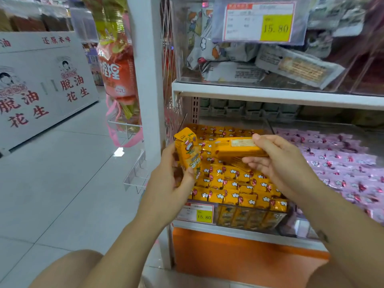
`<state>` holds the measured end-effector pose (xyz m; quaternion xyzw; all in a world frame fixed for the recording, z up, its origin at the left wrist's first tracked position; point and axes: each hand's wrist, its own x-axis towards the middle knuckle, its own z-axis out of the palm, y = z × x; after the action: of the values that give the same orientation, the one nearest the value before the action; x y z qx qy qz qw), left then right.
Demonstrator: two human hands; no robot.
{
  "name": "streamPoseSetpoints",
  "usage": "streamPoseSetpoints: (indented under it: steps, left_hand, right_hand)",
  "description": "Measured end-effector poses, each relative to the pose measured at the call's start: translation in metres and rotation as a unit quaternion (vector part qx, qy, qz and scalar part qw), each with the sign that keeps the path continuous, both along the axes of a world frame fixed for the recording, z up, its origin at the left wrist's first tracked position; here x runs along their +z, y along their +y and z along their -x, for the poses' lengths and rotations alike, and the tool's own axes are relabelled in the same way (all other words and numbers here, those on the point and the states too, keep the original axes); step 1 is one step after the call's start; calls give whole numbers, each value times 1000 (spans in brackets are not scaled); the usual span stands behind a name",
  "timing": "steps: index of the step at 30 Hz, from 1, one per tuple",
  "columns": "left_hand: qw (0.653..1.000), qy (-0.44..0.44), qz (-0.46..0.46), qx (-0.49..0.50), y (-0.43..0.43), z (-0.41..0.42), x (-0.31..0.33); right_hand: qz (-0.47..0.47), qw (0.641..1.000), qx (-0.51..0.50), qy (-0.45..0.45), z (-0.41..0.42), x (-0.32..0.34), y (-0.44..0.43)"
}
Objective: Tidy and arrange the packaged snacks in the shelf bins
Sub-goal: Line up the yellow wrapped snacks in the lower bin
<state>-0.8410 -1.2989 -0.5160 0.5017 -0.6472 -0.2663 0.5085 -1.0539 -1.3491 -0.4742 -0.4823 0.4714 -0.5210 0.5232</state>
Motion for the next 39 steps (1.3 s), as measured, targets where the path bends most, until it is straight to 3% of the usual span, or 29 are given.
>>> streamPoseSetpoints:
  steps: [2,4,7,9,13,19,23,26,29,33,36,39]
  left_hand:
    - [1000,7,8,11,-1,-2,-2]
    - [999,27,8,18,-2,-4,-5]
    - [999,42,3,25,-3,-5,-8]
    - [999,40,1,29,-4,-4,-10]
    - [998,40,-7,37,-6,-4,-10]
    - [999,27,5,26,-4,-6,-8]
    - [1000,24,13,9,1,-7,-5]
    - [999,27,25,13,2,-9,-3]
    - [998,46,34,12,3,-10,-2]
    - [997,20,69,16,5,-4,1]
    - [997,46,66,15,1,4,3]
    - [993,113,32,33,-4,16,5]
  right_hand:
    - [45,998,12,51,-5,1,4]
    - [160,972,9,172,-12,-1,11]
    - [327,887,15,325,-24,-10,19]
    - [365,843,20,394,-27,-20,17]
    - [347,813,41,466,-26,-30,11]
    - [256,832,57,490,-27,-26,13]
    - [229,821,37,521,-31,-24,12]
    - [206,873,-2,443,-28,-15,14]
    - [186,944,-20,273,-22,-1,16]
    - [129,989,10,69,-16,9,17]
    - [62,985,63,-151,-18,10,17]
    - [45,956,98,-275,-21,4,18]
